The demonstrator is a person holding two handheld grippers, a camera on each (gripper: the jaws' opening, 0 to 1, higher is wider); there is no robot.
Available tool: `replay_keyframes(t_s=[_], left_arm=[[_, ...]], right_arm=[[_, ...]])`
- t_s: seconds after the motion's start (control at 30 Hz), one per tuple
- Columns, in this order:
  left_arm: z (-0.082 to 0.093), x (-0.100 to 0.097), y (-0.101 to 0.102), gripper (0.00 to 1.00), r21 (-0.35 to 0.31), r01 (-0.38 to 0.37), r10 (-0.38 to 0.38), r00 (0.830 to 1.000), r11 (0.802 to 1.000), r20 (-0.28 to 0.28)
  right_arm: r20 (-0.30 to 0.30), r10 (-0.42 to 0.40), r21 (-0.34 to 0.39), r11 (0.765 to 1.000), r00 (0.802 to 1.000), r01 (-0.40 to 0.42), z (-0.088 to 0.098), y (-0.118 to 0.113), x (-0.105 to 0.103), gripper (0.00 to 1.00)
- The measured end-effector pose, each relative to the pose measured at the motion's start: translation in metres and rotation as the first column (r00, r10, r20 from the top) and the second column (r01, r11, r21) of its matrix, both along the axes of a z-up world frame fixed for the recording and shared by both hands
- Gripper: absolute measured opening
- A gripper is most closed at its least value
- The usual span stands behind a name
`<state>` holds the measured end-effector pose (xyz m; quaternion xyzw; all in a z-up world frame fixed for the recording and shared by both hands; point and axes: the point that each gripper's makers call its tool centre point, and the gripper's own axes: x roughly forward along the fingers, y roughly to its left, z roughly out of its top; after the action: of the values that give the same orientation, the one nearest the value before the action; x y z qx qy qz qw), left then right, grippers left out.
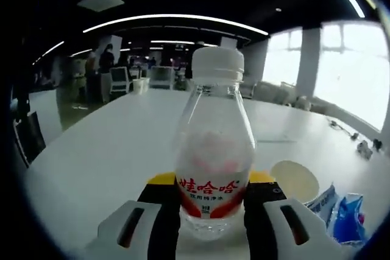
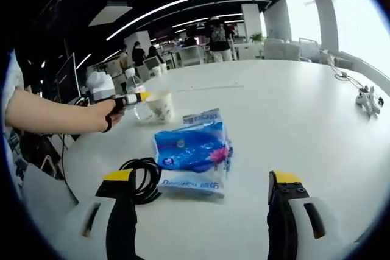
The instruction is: Arrange the tabletop items into an orderly group along one side of the table until the central work area is clear of visible clutter.
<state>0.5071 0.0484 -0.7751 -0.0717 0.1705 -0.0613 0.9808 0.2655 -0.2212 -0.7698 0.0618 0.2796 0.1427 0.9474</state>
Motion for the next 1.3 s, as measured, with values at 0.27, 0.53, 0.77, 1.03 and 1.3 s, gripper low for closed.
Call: replay_keyframes(t_s=[0.27,0.53,0.77,1.03,1.3], left_arm=[[-0.003,-0.005,-0.001,0.36,0.027,0.004,-0.004,1.0,1.0,-0.008],[-0.003,-0.011,-0.003,0.36,0.043,0.0,0.001,1.0,0.999,-0.016],[-0.004,-0.012,-0.001,0.37,0.044,-0.016,0.017,1.0,0.999,-0.019],[-0.004,-0.014,-0.001,0.37,0.056,-0.019,0.02,1.0,0.998,-0.016],[-0.004,-0.016,0.0,0.38,0.058,-0.028,0.029,0.999,0.998,-0.017]], right_arm=[[-0.004,-0.002,0.004,1.0,1.0,0.002,0.0,-0.001,-0.006,0.86],[-0.011,-0.003,0.005,1.0,1.0,0.003,-0.003,0.0,-0.01,0.85],[-0.012,0.003,0.001,1.0,1.0,-0.003,-0.003,0.003,-0.01,0.85],[-0.018,0.003,-0.001,1.0,1.0,-0.003,-0.004,0.002,-0.013,0.85],[-0.025,-0.004,-0.002,1.0,1.0,0.004,-0.006,-0.001,-0.016,0.84]])
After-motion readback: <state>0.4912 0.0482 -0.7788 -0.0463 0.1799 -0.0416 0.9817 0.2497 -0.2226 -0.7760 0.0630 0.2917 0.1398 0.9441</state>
